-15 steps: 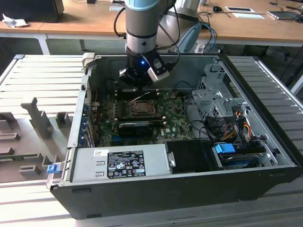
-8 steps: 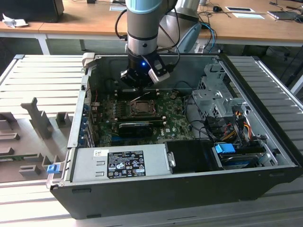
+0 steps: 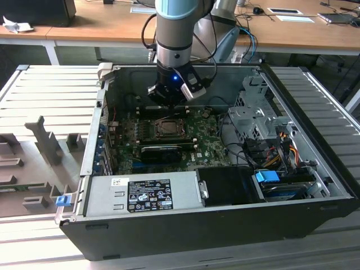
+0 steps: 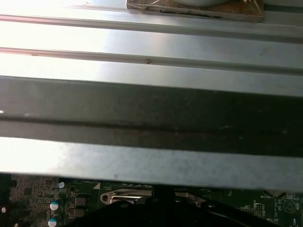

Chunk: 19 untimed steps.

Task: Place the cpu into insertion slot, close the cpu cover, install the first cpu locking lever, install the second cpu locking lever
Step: 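Install the first cpu locking lever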

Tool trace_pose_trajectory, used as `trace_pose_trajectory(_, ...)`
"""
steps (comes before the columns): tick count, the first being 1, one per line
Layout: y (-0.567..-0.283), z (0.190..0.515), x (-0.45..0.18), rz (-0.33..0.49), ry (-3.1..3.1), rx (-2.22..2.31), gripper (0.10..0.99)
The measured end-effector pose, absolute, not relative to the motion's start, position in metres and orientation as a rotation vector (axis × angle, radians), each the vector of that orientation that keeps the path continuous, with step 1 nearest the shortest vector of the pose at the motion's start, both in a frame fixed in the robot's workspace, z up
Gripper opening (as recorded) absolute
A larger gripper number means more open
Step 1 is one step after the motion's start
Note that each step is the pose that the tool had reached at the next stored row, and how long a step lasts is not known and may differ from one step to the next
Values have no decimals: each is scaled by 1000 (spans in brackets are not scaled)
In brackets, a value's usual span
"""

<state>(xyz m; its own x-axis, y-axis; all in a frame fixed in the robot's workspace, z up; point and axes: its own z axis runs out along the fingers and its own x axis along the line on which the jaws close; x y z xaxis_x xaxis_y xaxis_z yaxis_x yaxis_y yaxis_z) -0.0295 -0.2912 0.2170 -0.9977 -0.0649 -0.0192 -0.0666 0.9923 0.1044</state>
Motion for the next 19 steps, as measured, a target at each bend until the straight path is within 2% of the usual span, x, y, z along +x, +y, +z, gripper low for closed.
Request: trace_pose_trajectory(19, -291, 204, -19, 157, 3120, -103, 106)
